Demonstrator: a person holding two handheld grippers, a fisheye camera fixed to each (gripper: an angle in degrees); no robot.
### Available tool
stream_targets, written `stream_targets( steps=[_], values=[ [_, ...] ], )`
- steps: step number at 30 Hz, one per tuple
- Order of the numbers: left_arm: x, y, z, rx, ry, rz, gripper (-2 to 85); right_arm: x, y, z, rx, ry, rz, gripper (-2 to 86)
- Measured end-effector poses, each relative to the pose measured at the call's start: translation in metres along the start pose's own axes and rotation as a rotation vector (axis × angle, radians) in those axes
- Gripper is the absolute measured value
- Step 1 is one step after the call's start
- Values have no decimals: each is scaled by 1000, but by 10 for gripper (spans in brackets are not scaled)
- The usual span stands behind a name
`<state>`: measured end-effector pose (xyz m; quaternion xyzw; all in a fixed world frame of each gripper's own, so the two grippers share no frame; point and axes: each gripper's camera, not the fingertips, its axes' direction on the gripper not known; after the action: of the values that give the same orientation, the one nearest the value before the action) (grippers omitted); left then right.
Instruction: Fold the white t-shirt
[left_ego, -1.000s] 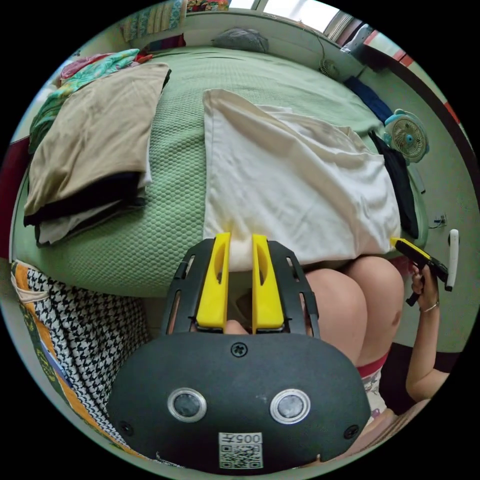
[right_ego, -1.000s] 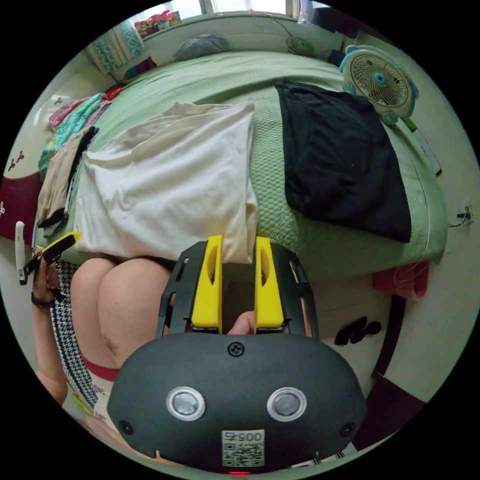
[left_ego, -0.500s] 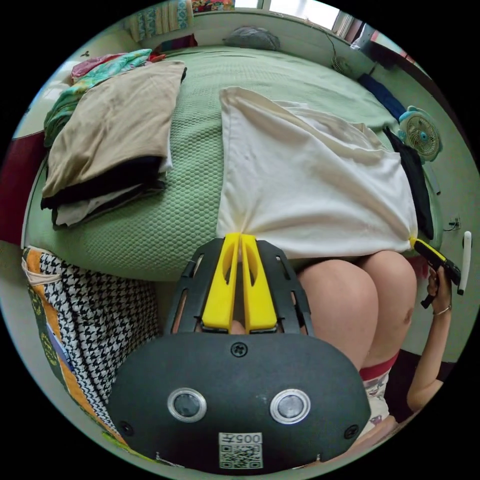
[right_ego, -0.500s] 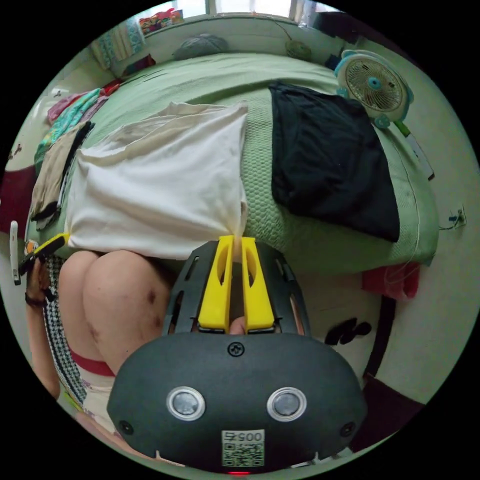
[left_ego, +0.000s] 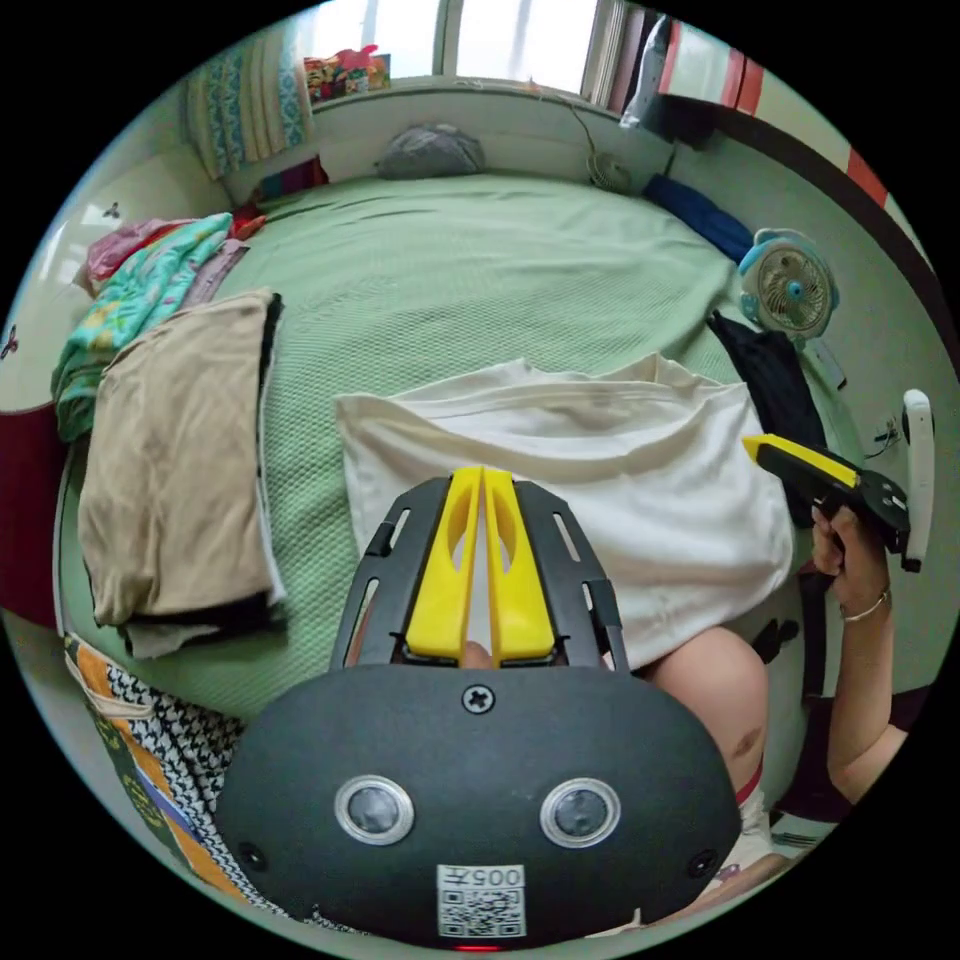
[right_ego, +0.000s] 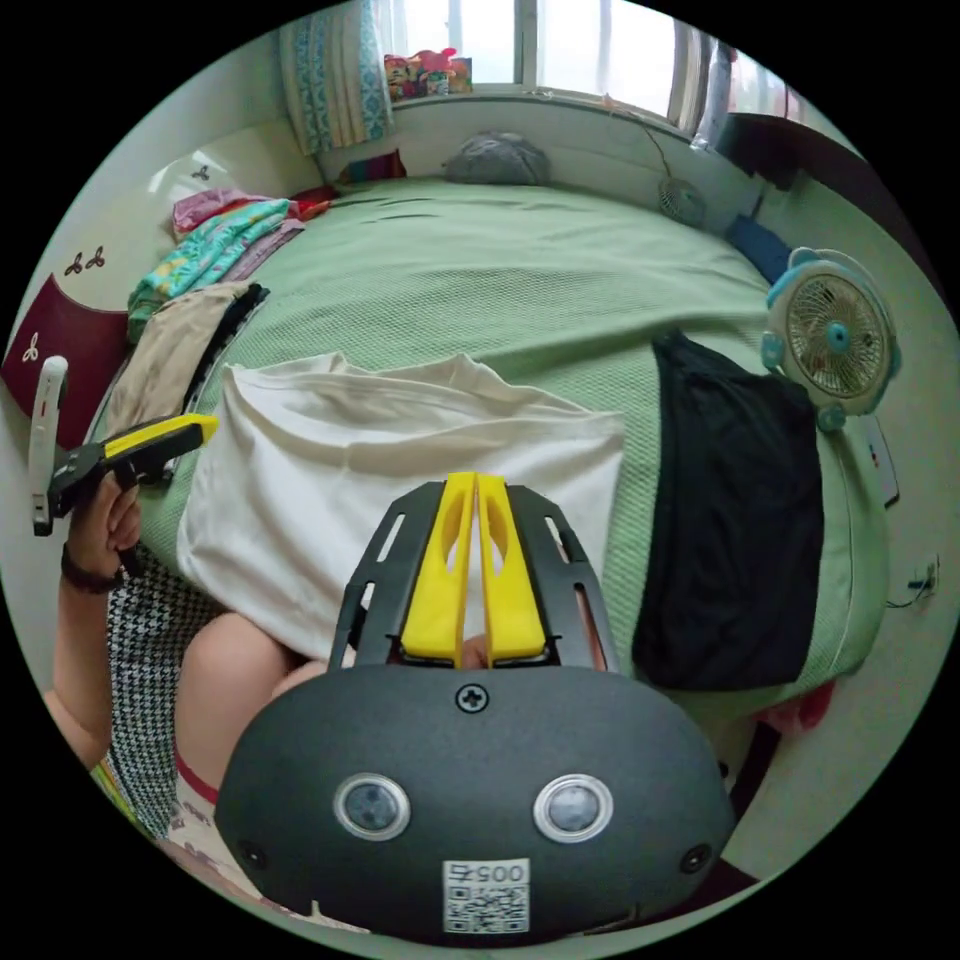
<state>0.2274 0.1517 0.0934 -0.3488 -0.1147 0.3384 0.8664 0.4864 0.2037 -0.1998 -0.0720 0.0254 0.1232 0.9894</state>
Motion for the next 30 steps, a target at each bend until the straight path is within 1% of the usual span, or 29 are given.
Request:
stream_targets(
  steps=[2, 5, 8, 10, 13, 16, 18, 19, 21, 23, 26, 28, 30],
  values=[
    [3, -17, 21, -51, -5, 4, -2, -5, -14, 21, -74, 2, -20, -9],
    [4, -37, 41, -53, -32, 25, -2, -10, -33, 44, -137, -16, -68, -9],
    [-1, -57, 55, -41, 7, 20, -3, 1, -55, 46, -95, -59, -15, -10],
    [-4, -66, 61, -55, 38, 0, -3, 9, -66, 47, -76, -53, 22, -10],
    [-6, -67, 60, -55, 90, -23, -4, 23, -76, 51, -106, -106, 81, -10],
    [-11, -63, 67, -72, 81, -50, -4, 36, -77, 62, -135, -167, 124, -9],
    [-17, -60, 70, -74, 120, -75, -4, 51, -78, 59, -149, -262, 175, -9],
    [-23, -57, 65, -58, 119, -111, -4, 54, -78, 56, -154, -268, 183, -9],
    [-28, -52, 54, -14, 103, -134, -5, 55, -70, 33, -94, -220, 161, -9],
    [-29, -45, 46, 23, 130, -119, -6, 50, -62, 16, -43, -181, 119, -8],
    [-22, -43, 52, 9, 120, -97, -6, 43, -54, 1, 41, -47, 88, -2],
    [-15, -44, 61, 0, 114, -91, -6, 39, -57, 8, 43, 12, 69, 7],
    [-9, -48, 69, 9, 85, -102, -6, 33, -70, 29, -7, 55, 45, 24]
  ],
)
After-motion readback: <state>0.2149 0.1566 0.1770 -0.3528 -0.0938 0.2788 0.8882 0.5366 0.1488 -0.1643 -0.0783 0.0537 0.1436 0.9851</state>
